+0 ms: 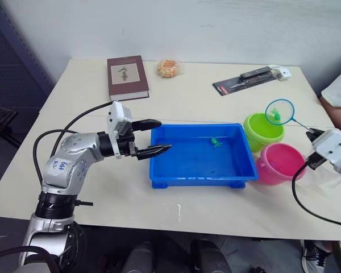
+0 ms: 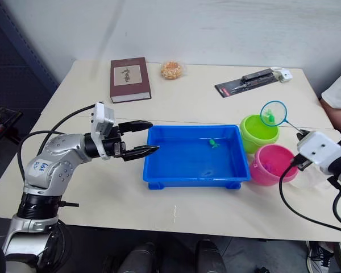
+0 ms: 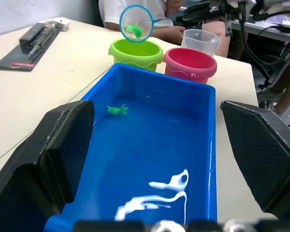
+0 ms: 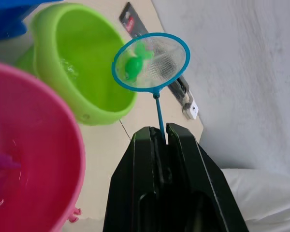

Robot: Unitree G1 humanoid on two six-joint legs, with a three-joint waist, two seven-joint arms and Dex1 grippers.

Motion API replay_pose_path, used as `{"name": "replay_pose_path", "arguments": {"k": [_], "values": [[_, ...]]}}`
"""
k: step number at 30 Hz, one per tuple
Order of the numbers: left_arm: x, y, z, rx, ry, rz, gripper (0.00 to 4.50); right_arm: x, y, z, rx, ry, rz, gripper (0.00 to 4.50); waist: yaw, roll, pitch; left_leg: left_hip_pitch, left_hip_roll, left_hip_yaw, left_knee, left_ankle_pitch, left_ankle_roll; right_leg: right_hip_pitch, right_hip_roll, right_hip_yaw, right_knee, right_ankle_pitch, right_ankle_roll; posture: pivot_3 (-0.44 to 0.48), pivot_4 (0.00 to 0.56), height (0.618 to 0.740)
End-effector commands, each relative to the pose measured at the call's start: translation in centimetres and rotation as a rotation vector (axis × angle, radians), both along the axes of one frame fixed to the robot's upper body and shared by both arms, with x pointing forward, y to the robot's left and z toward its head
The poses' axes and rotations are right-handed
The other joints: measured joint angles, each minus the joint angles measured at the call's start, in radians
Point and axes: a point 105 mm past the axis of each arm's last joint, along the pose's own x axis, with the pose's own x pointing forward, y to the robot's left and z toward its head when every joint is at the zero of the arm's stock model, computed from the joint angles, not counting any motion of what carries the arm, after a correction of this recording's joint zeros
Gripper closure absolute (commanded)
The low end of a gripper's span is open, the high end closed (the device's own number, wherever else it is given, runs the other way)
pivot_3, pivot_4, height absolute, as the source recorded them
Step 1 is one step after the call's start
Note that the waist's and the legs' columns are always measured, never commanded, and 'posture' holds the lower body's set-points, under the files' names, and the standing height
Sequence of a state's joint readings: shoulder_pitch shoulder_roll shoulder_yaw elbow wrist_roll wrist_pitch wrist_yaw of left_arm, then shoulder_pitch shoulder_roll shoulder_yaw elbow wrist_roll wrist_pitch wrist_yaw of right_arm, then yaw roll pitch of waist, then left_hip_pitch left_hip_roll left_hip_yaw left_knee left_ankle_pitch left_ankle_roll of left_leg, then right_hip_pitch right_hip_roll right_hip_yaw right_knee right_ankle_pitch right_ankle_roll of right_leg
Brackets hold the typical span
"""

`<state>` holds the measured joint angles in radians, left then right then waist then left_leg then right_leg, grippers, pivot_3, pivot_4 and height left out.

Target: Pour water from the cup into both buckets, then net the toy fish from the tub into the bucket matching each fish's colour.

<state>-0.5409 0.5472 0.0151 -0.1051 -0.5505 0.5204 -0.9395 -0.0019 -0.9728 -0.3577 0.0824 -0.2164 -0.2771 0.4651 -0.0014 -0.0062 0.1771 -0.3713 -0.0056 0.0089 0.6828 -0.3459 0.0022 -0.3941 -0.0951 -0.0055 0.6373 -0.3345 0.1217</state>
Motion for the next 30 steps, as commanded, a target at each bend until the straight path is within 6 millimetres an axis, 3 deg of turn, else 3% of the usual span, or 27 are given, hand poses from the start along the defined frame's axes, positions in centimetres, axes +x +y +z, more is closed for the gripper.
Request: {"name": "replay_pose_path", "arguments": {"k": [1,5,8,12,13,15,19,22,26,30], "values": [[-0.3,0.0,0.8,-0.015,-0.05,-0.002,0.01,-0.1,0.7,2.6,-0.215,-0.164,0.033,4.5,0.0,0.0,0.0,0.0,0.0,0.0,0.0,0.0,0.0,0.0,0.0,0.0,0.0,0.0,0.0,0.0,0.15,0.738],[-0.1,-0.2,0.5,-0.013,-0.055,-0.001,0.01,-0.1,1.6,2.2,-0.294,-0.168,0.094,4.5,-0.004,0.0,0.0,0.001,0.001,0.0,0.0,0.0,-0.001,0.0,0.001,0.001,0.0,0.0,0.0,0.0,0.15,0.738],[-0.1,-0.1,0.5,-0.014,-0.06,0.001,0.01,-0.1,1.3,3.9,-0.187,-0.231,0.071,4.5,-0.003,0.0,0.0,0.001,0.001,0.001,0.0,0.0,-0.001,0.0,0.001,0.0,0.0,0.0,0.0,0.0,0.15,0.738],[-0.1,0.6,0.2,-0.009,-0.062,0.019,0.01,-0.1,1.9,6.0,0.172,-0.226,0.09,4.5,-0.004,0.0,0.0,0.001,0.001,0.001,0.0,0.0,-0.001,0.0,0.001,0.0,0.0,0.0,0.0,0.0,0.15,0.738],[0.0,0.8,0.1,-0.008,-0.062,0.029,0.01,-0.2,3.1,5.9,0.389,-0.136,0.135,4.5,-0.003,0.0,0.0,0.001,0.001,0.0,0.0,0.0,-0.001,0.0,0.001,0.0,0.0,0.0,0.0,0.0,0.15,0.738],[0.0,1.3,-0.1,-0.002,-0.06,0.044,0.01,-0.7,6.7,5.9,0.645,0.046,0.273,4.5,-0.003,0.0,0.0,0.001,0.002,-0.001,0.0,0.0,-0.001,0.001,0.0,0.0,0.0,0.0,0.0,0.0,0.15,0.738],[0.1,1.5,-0.1,0.003,-0.062,0.053,0.01,-2.2,11.3,3.3,0.895,0.454,0.31,4.5,0.001,0.0,0.0,0.0,0.003,-0.004,0.001,0.0,-0.001,0.002,-0.002,-0.001,0.0,0.0,0.0,0.0,0.15,0.738],[0.1,1.6,-0.1,0.004,-0.066,0.057,0.01,-2.4,12.2,2.1,0.916,0.546,0.224,4.5,0.004,0.0,0.0,-0.001,0.002,-0.006,0.001,0.0,0.0,0.003,-0.004,0.0,-0.002,0.0,0.0,0.0,0.15,0.738],[0.0,2.3,-0.1,0.014,-0.071,0.08,0.01,-4.4,14.0,-2.5,0.972,0.863,0.055,4.5,0.005,0.0,0.0,-0.003,0.001,-0.008,0.001,0.0,0.0,0.002,-0.005,0.001,-0.003,0.0,0.0,0.0,0.15,0.738],[0.0,2.7,-0.1,0.028,-0.073,0.091,0.01,-4.4,14.7,-3.2,1.067,0.936,-0.01,4.5,0.001,0.0,0.0,-0.004,0.001,-0.009,0.0,0.0,-0.001,0.001,-0.005,0.001,-0.003,0.0,0.0,0.0,0.15,0.738]]}}
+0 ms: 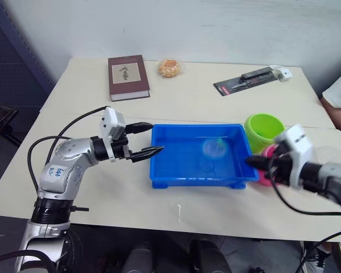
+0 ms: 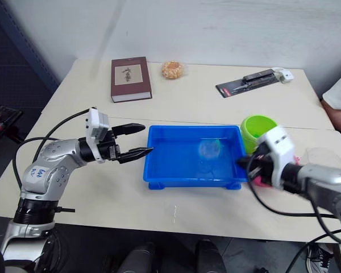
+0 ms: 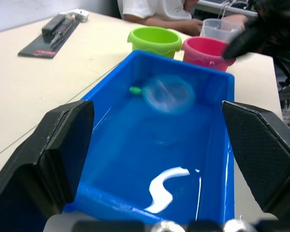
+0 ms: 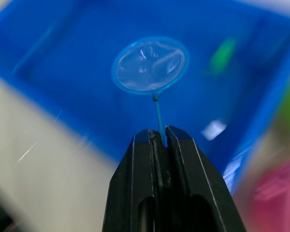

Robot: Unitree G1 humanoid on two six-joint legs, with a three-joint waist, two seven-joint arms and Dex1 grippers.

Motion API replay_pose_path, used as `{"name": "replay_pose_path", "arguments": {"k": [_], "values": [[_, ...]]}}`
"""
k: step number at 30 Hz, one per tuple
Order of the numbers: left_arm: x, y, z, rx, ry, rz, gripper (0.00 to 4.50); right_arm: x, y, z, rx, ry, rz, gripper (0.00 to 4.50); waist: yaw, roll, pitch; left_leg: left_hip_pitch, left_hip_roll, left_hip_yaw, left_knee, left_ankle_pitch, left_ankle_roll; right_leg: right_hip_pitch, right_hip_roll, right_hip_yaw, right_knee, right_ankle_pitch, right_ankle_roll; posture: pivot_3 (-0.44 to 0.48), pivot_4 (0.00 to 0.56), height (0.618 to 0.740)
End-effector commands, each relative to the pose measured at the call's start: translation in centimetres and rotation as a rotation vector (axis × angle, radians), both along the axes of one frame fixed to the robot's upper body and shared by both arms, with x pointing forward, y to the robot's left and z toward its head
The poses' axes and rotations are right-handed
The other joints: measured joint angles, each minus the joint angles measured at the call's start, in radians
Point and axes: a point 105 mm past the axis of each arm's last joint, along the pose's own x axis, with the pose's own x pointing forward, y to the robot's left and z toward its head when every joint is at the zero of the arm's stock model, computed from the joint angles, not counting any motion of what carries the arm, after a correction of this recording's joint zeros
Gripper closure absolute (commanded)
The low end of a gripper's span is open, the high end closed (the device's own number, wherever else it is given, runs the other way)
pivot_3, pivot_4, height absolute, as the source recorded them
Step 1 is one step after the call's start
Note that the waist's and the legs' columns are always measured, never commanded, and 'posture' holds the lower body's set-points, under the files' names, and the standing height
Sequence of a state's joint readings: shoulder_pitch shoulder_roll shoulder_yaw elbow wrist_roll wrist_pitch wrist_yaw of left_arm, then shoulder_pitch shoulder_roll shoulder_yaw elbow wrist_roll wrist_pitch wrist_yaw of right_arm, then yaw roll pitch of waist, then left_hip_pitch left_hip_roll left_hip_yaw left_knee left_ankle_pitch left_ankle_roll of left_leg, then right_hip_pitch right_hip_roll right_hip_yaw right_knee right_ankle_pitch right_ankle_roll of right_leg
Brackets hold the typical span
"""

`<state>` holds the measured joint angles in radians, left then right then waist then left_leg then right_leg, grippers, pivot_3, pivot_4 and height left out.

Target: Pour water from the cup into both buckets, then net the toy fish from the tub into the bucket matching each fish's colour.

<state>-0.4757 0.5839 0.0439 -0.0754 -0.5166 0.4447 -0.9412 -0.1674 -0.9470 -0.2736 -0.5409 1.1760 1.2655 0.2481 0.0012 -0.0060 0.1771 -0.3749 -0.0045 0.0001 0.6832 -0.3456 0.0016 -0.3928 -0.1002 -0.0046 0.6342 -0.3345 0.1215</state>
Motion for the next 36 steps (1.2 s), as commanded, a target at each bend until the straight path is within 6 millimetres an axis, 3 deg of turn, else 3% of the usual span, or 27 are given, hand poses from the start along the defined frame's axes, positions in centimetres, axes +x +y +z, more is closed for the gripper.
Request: {"name": "replay_pose_path", "arguments": {"k": [1,14,24,30,33,36], "values": [[-0.4,0.5,1.2,0.002,-0.058,0.0,0.01,-0.2,0.8,0.4,0.051,0.051,-0.019,4.5,-0.003,0.0,0.0,0.0,0.0,0.0,0.0,0.0,0.0,0.0,0.0,0.0,0.0,0.0,0.0,0.0,0.15,0.738],[-1.0,-0.4,0.5,0.003,-0.044,-0.039,0.01,2.8,-1.4,0.7,0.017,0.131,-0.29,4.5,-0.003,0.0,0.0,-0.001,0.0,0.001,0.0,0.0,0.001,0.0,0.0,0.0,-0.001,0.0,0.0,0.0,0.15,0.738],[-0.9,-0.3,0.6,0.008,-0.055,-0.033,0.01,5.6,-1.9,1.5,0.013,0.002,-0.435,4.5,-0.004,0.0,0.0,-0.001,0.001,0.001,0.0,0.0,0.001,-0.001,0.001,0.001,-0.005,0.0,0.0,0.0,0.15,0.738],[-0.9,-0.1,0.2,0.02,-0.051,-0.024,0.01,6.1,-0.8,1.3,0.042,-0.124,-0.479,4.5,-0.003,0.0,0.0,-0.003,0.001,0.0,-0.001,0.0,0.001,-0.001,0.001,0.0,-0.004,0.0,0.0,0.0,0.15,0.738],[-1.0,-0.1,0.3,0.016,-0.05,-0.028,0.01,5.3,1.3,1.5,0.106,-0.157,-0.405,4.5,-0.004,0.0,0.0,-0.003,0.001,0.001,-0.001,0.0,0.001,-0.001,0.001,0.0,-0.004,0.001,0.001,0.0,0.15,0.738],[-1.0,-0.1,0.2,0.015,-0.048,-0.028,0.01,4.6,1.7,1.5,0.112,-0.171,-0.383,4.5,-0.008,0.0,0.0,-0.003,0.001,0.001,-0.001,0.0,0.001,-0.002,0.002,0.001,-0.004,0.001,0.001,0.0,0.15,0.738]]}}
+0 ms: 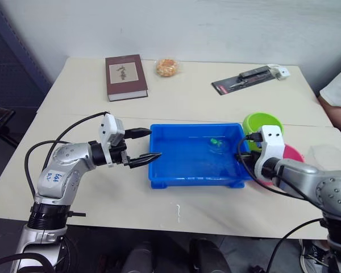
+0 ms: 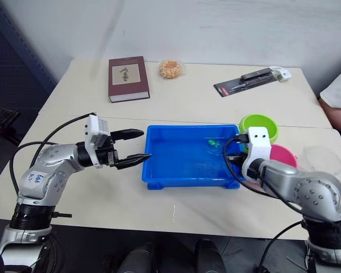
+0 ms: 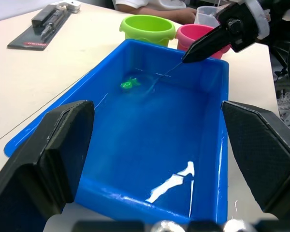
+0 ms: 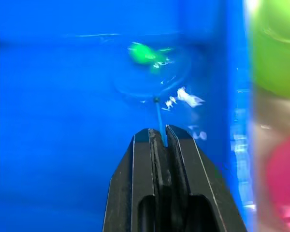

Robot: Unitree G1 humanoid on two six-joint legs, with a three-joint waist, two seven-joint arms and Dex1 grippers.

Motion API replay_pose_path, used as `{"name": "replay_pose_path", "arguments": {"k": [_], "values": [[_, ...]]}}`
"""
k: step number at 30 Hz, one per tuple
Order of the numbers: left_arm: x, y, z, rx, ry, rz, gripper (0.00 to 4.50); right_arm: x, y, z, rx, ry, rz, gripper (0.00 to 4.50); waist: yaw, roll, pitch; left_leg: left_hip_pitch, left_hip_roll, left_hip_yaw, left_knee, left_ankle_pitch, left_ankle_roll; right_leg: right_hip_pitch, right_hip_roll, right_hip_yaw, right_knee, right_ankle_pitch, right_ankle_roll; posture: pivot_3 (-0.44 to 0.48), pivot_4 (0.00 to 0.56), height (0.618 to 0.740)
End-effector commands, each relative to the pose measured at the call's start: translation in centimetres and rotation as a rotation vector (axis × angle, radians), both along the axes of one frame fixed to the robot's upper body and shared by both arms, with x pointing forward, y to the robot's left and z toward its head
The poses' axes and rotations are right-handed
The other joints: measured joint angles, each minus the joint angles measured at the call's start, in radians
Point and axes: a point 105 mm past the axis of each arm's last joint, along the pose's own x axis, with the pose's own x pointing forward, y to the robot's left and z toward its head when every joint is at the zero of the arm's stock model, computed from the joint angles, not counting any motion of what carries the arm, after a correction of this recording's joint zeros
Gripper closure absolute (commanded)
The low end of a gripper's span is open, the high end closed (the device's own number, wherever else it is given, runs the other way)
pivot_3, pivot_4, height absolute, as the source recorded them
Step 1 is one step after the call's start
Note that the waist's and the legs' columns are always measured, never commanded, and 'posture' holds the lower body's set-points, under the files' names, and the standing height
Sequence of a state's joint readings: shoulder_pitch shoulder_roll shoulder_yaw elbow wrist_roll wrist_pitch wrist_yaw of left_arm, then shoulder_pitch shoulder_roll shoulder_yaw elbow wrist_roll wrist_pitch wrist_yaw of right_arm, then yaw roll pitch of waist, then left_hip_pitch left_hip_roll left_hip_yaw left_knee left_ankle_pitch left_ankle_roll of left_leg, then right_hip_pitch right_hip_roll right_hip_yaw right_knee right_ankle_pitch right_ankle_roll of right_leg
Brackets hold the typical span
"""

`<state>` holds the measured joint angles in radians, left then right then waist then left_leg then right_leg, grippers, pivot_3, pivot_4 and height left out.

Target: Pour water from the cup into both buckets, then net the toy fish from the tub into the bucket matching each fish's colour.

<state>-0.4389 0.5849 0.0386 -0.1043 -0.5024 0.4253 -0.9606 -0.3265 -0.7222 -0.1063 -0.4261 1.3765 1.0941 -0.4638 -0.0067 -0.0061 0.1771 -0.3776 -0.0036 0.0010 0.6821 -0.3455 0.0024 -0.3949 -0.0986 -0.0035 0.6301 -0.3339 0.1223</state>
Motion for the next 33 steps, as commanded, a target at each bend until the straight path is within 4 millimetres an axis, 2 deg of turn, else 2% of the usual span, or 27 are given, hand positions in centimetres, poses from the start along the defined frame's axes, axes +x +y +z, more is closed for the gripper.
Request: {"name": "replay_pose_path", "arguments": {"k": [1,6,10,14,18,21,24,28,31,33], "values": [[-0.3,0.1,0.9,-0.006,-0.042,-0.007,0.01,-0.5,0.0,1.5,0.0,-0.085,0.007,4.5,0.002,0.0,0.0,0.0,0.0,0.0,0.0,0.0,0.0,0.0,0.0,0.0,0.0,0.0,0.0,0.0,0.15,0.738],[-0.2,0.0,0.7,-0.012,-0.035,-0.01,0.01,-2.7,0.6,2.7,0.022,-0.181,0.165,4.5,0.008,0.0,0.0,-0.001,-0.001,-0.001,0.0,-0.001,0.001,0.0,-0.001,-0.001,0.0,0.0,0.0,0.0,0.15,0.738],[-0.2,-0.1,0.8,-0.015,-0.035,-0.014,0.01,-3.5,0.0,2.8,0.0,-0.218,0.196,4.5,0.006,0.0,0.0,-0.001,-0.001,0.0,0.0,-0.001,0.002,0.001,0.0,-0.001,-0.001,0.0,0.001,0.0,0.15,0.738],[-0.2,-0.2,1.2,-0.027,-0.039,-0.022,0.01,-4.6,0.0,4.0,0.003,-0.313,0.273,4.5,0.006,0.0,0.0,-0.001,-0.001,0.0,0.0,-0.001,0.002,0.001,0.0,-0.001,-0.001,0.001,0.001,0.0,0.15,0.738],[0.2,-0.4,2.1,-0.046,-0.059,-0.025,0.01,-5.2,-1.3,3.7,-0.015,-0.34,0.266,4.5,0.007,0.0,0.0,0.0,-0.001,0.0,0.0,-0.001,0.002,0.001,0.001,0.0,-0.001,0.001,0.001,0.0,0.15,0.738],[0.3,-0.6,2.6,-0.055,-0.073,-0.032,0.01,-5.7,-2.1,4.6,0.017,-0.393,0.261,4.5,0.008,0.0,0.0,0.0,-0.001,0.0,0.0,-0.001,0.002,0.002,0.001,0.0,-0.001,0.001,0.001,0.0,0.15,0.738],[0.8,-0.7,3.3,-0.104,-0.077,-0.015,0.01,-6.3,-3.8,5.9,0.002,-0.443,0.241,4.5,0.01,0.0,0.0,0.0,-0.002,0.0,0.0,-0.001,0.002,0.002,0.002,-0.001,-0.001,0.001,0.002,0.0,0.15,0.738],[1.2,-0.6,3.2,-0.098,-0.084,-0.008,0.01,-6.3,-6.8,6.5,-0.098,-0.463,0.172,4.5,0.01,0.0,0.0,0.0,-0.002,0.0,0.0,-0.001,0.002,0.002,0.003,-0.001,-0.001,0.001,0.002,0.0,0.15,0.738],[1.3,-0.8,3.3,-0.101,-0.089,-0.007,0.01,-5.6,-9.0,7.1,-0.197,-0.484,0.095,4.5,0.007,0.0,0.0,0.001,-0.002,0.002,0.0,-0.001,0.002,0.003,0.003,-0.001,-0.001,0.001,0.002,0.0,0.15,0.738],[1.5,-0.9,3.3,-0.104,-0.099,0.0,0.01,-4.8,-11.5,7.4,-0.28,-0.492,-0.008,4.5,0.006,0.0,0.0,0.002,-0.002,0.003,0.0,-0.001,0.002,0.003,0.003,-0.002,0.0,0.001,0.002,0.0,0.15,0.738]]}}
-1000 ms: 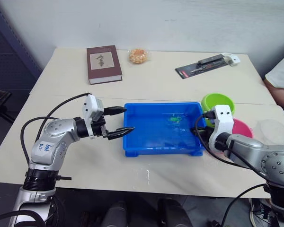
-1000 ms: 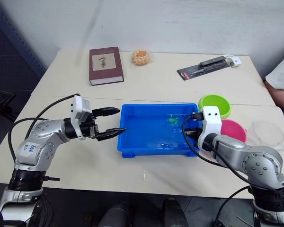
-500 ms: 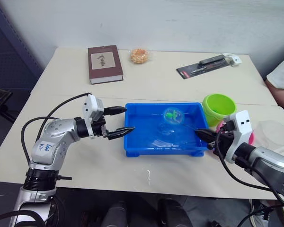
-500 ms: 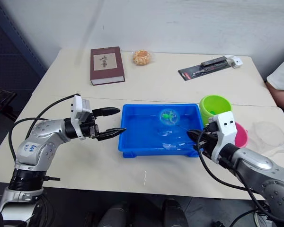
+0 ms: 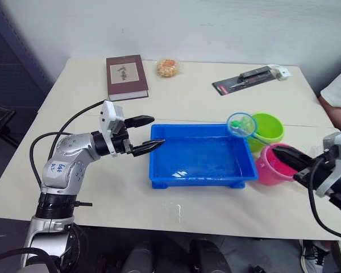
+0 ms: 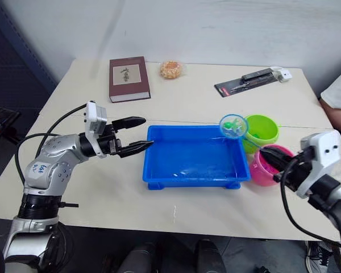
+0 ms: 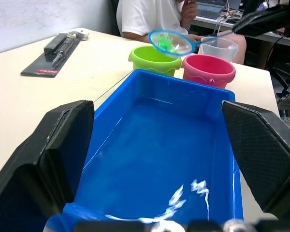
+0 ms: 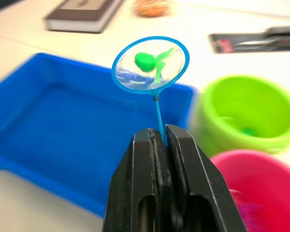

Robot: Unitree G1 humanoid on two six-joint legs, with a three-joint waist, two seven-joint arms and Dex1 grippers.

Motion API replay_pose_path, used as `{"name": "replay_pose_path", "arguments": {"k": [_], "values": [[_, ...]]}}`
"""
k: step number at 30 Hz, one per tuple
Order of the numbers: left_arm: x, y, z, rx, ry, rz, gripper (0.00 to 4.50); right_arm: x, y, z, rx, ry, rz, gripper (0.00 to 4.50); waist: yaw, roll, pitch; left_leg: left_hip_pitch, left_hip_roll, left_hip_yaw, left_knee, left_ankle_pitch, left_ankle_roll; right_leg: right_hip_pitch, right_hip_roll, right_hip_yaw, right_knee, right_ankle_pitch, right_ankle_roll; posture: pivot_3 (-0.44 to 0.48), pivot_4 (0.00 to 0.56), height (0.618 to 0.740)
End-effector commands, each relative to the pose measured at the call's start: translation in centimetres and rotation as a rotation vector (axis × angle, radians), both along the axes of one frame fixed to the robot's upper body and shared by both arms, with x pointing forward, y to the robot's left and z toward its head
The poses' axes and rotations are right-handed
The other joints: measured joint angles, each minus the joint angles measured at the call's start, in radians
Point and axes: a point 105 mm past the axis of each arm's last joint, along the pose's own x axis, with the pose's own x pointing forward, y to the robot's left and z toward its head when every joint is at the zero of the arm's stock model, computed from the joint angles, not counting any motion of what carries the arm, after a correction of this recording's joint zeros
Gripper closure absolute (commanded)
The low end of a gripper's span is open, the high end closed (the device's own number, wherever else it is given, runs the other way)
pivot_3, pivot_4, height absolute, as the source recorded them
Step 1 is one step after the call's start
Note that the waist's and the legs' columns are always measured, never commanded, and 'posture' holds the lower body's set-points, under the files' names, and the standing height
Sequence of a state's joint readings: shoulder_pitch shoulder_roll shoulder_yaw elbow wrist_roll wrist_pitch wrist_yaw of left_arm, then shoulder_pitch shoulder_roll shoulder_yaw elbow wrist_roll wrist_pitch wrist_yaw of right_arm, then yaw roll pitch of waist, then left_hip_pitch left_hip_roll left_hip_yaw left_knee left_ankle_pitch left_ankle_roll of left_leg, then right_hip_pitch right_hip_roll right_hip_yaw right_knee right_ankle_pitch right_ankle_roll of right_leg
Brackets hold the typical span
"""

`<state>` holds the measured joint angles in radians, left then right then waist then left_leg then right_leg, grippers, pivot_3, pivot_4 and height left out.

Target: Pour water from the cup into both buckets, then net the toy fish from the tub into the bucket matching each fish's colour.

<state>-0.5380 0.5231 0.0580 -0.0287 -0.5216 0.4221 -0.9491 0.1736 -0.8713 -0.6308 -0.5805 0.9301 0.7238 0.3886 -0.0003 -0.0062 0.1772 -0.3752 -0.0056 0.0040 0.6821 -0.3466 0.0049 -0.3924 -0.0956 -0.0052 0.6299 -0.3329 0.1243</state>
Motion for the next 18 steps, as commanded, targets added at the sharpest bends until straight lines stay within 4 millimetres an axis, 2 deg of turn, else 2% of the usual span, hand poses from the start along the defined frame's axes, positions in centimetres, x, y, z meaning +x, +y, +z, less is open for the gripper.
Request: {"name": "replay_pose_path", "arguments": {"k": [1,8,13,18], "values": [[0.1,-0.1,1.3,-0.011,-0.069,0.009,0.01,1.0,-3.7,1.7,-0.122,-0.084,-0.163,4.5,0.0,0.0,0.0,0.0,0.0,0.001,0.0,0.0,0.0,0.0,0.0,0.0,0.0,0.0,0.0,0.0,0.15,0.738],[0.5,-0.4,1.8,-0.025,-0.087,0.021,0.01,2.6,-6.8,0.5,-0.309,-0.126,-0.281,4.5,0.001,0.0,0.0,0.0,0.0,0.001,0.0,0.0,0.0,0.0,0.001,-0.001,0.0,0.0,0.001,0.0,0.15,0.738],[0.3,-1.1,1.4,-0.04,-0.074,0.01,0.01,3.6,-6.5,0.4,-0.491,-0.212,-0.283,4.5,0.001,0.0,0.0,0.001,-0.001,0.003,0.0,0.0,0.0,-0.001,0.001,-0.002,0.001,0.001,0.001,0.0,0.15,0.738],[0.0,-1.7,1.2,-0.054,-0.069,-0.003,0.01,4.1,-5.9,-1.0,-0.988,-0.268,-0.186,4.5,0.0,0.0,0.0,0.001,-0.001,0.004,0.0,0.0,0.0,-0.001,0.001,-0.001,0.001,0.001,0.001,0.0,0.15,0.738]]}}
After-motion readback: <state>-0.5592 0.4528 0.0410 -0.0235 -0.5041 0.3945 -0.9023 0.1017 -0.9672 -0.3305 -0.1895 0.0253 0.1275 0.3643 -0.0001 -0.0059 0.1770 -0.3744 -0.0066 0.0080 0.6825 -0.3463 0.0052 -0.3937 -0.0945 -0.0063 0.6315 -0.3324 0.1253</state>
